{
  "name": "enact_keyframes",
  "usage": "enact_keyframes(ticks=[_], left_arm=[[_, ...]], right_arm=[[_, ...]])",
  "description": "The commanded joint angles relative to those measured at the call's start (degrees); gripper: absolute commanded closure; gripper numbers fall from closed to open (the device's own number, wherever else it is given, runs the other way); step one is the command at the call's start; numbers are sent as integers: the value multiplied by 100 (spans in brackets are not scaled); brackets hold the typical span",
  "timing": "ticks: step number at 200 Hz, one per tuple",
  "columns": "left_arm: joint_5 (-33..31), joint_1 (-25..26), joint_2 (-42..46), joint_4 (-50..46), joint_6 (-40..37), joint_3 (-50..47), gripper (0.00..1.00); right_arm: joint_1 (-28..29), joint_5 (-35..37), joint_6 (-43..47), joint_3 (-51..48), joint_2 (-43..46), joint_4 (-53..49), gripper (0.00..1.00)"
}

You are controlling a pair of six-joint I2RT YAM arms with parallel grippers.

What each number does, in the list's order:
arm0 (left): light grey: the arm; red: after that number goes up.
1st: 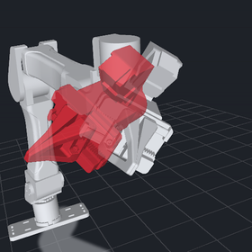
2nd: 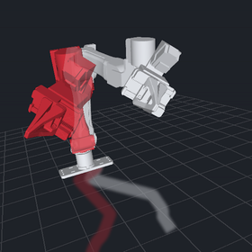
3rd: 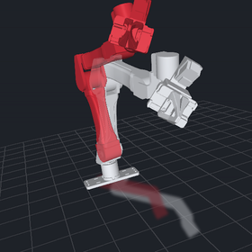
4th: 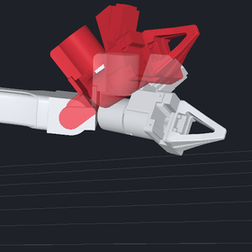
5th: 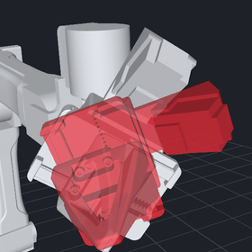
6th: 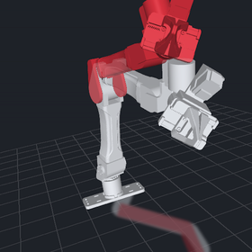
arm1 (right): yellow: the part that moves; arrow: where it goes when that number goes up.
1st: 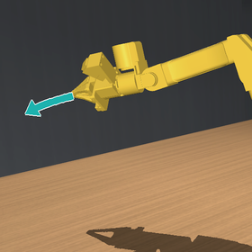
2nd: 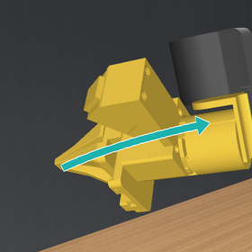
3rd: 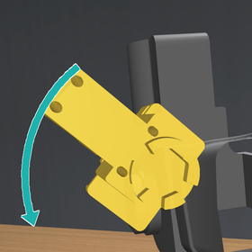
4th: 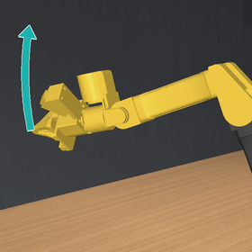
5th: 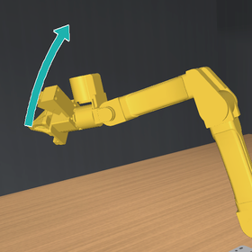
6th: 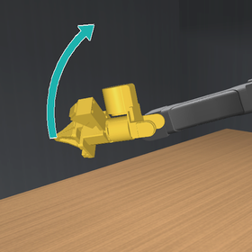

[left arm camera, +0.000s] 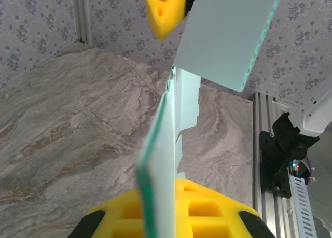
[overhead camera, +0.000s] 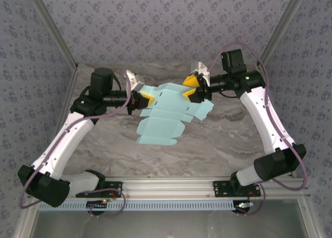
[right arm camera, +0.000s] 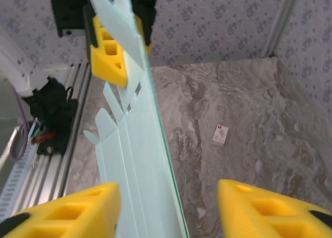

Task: Fold the paper box

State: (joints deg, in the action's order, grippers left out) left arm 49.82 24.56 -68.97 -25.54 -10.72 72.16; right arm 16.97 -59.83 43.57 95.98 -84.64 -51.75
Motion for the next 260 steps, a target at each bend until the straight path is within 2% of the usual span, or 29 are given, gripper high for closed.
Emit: enact_keyframes(ticks=[1,11,47,81,98,115,126,146,167,187,207,260], left_arm=[[253,32,20,115,-99,150,100],[249,32,18,113,-98,151,100],[226,32,34,120,-97,123,100],[208,32,40,240,-38,76,100],[189,32,42,306,13,49,100],[95,32,86,483,168,-43,85],[21,32,126,672,331,-155,68],[-165,31,289,1007,636,-434,53],[-550,31,529,1295,866,-774,43],[-1212,18,744,1372,1020,-1010,38],[-1728,14,934,1431,1182,-1161,37],[-1519,31,1247,1754,1613,-1500,31]], right_arm=[[-15,-717,475,294,-152,-639,65],[-26,-720,475,250,-159,-606,71],[-41,-575,442,208,-184,-567,82],[-62,-488,382,143,-202,-497,97],[-68,-424,339,139,-195,-525,100],[-92,-358,203,119,-138,-493,100],[-105,-300,-19,33,-63,-378,100],[-106,-185,-459,-232,151,-150,100],[-105,-165,-858,-517,379,-63,100],[-97,-151,-1345,-778,619,172,100],[-54,-87,-1946,-1012,851,561,100],[143,388,-2464,-1167,1055,676,100]])
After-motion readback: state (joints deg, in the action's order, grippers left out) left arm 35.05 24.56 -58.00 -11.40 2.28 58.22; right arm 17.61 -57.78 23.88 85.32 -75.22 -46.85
